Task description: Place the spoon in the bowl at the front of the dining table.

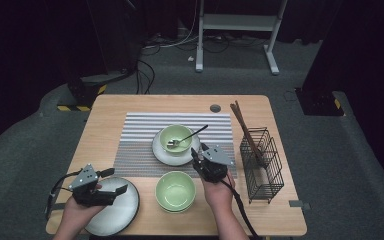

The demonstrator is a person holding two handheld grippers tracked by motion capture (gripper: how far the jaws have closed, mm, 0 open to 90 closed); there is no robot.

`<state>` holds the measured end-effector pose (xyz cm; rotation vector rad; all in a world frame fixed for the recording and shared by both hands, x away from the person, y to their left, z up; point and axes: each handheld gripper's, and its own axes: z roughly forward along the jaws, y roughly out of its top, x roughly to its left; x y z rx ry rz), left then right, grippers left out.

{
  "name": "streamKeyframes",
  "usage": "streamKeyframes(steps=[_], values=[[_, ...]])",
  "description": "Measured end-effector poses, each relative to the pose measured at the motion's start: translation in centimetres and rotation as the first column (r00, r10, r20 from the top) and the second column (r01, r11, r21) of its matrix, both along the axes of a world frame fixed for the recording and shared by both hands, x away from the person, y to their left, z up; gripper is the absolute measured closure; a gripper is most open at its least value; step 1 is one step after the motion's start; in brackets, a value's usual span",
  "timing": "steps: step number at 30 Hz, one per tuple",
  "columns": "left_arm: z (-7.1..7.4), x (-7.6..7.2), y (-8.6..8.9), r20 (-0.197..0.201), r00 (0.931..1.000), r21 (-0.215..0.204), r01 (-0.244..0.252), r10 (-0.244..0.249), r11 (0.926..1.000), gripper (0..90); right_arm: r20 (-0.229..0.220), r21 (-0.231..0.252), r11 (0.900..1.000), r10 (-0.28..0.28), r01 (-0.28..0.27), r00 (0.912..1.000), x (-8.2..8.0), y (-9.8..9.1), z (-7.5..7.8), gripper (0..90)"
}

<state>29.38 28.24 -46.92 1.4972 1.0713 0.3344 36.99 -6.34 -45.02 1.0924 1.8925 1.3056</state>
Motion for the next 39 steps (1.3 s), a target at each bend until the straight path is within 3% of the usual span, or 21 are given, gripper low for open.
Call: streamKeyframes(steps=[16, 24, 39], values=[[0.1, -0.1, 0.1, 0.003, 1.0000, -0.003, 0.007, -0.007, 1.0000, 18.4, -0.027, 0.023, 0.9995, 0.020, -0.020, 0.9994, -1.2, -0.3, 0.5, 33.8], [0.3, 0.0, 0.1, 0.005, 0.9999, -0.003, 0.009, -0.009, 1.0000, 18.4, -0.009, -0.037, 0.9989, 0.028, -0.028, 0.9996, -1.5, -0.8, 1.1, 37.2], [0.3, 0.0, 0.0, 0.008, 1.0000, -0.011, 0.005, -0.005, 0.9999, 18.4, 0.001, 0.031, 0.9995, 0.004, -0.004, 1.0000, -2.2, -1.8, 4.7, 29.3]])
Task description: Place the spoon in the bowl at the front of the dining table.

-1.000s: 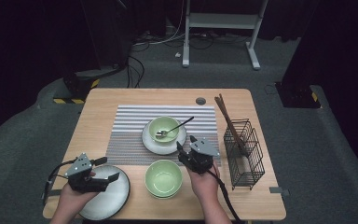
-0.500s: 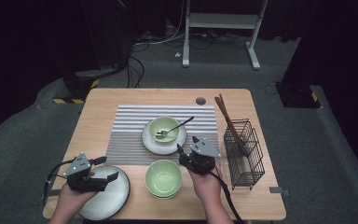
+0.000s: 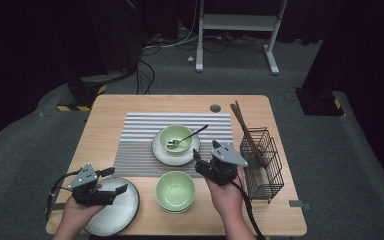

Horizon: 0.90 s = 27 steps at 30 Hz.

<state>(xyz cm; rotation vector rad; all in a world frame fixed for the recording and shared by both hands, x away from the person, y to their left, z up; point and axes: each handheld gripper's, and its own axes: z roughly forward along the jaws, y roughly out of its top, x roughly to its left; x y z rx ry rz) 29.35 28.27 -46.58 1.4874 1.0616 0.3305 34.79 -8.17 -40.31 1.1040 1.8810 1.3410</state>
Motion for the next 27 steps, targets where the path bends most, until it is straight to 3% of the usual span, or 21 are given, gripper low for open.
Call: streamKeyframes(steps=[6, 14, 27], values=[[0.1, 0.0, 0.1, 0.003, 1.0000, -0.006, -0.001, 0.001, 1.0000, 18.4, 0.011, -0.023, 0.9997, 0.001, -0.001, 0.9999, 0.0, 0.0, 1.3, 28.3], [0.1, 0.0, 0.1, 0.003, 1.0000, -0.005, -0.003, 0.003, 1.0000, 18.4, 0.003, 0.002, 0.9999, -0.011, 0.011, 0.9999, 0.6, -0.7, 2.5, 28.1], [0.0, 0.0, 0.1, 0.005, 1.0000, -0.005, -0.003, 0.003, 1.0000, 18.4, 0.024, -0.003, 0.9942, -0.108, 0.108, 0.9939, 1.5, -2.9, 4.8, 27.1]])
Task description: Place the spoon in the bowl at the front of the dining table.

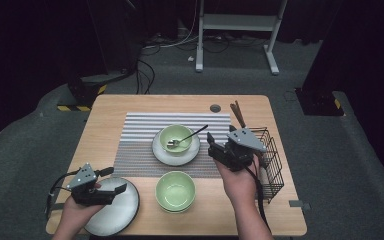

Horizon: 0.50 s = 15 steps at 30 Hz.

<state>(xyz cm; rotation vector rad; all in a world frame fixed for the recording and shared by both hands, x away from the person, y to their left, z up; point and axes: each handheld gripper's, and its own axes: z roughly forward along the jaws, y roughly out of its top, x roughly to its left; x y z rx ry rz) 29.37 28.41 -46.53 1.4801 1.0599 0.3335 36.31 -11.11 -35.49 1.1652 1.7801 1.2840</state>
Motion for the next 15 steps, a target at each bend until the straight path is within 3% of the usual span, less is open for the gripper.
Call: streamKeyframes(steps=[15], values=[[-0.1, 0.0, 0.0, -0.001, 1.0000, 0.005, 0.002, -0.002, 1.0000, 18.5, -0.011, -0.036, 0.9961, -0.080, 0.080, 0.9967, 1.5, -1.9, 1.4, 26.4]])
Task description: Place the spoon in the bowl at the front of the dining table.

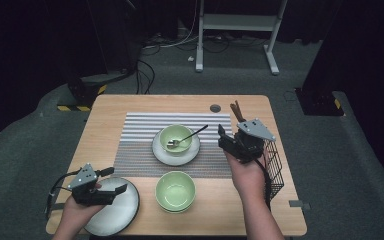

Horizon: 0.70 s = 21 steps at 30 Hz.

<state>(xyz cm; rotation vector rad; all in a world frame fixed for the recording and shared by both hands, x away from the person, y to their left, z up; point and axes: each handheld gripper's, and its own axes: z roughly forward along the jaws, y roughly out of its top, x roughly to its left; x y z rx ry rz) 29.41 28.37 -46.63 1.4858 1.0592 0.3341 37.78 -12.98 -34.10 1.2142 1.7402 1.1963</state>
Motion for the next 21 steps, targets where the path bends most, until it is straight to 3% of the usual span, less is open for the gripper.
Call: streamKeyframes(steps=[9, 21], values=[[-0.1, 0.0, 0.0, -0.002, 1.0000, 0.003, 0.000, 0.000, 1.0000, 18.4, -0.023, -0.018, 0.9989, -0.045, 0.044, 0.9987, 1.5, -0.8, 0.1, 24.5], [-0.2, 0.1, -0.1, -0.004, 1.0000, 0.006, -0.002, 0.002, 1.0000, 18.5, 0.031, -0.053, 0.9967, -0.060, 0.061, 0.9977, 2.5, -1.2, -0.2, 35.3]])
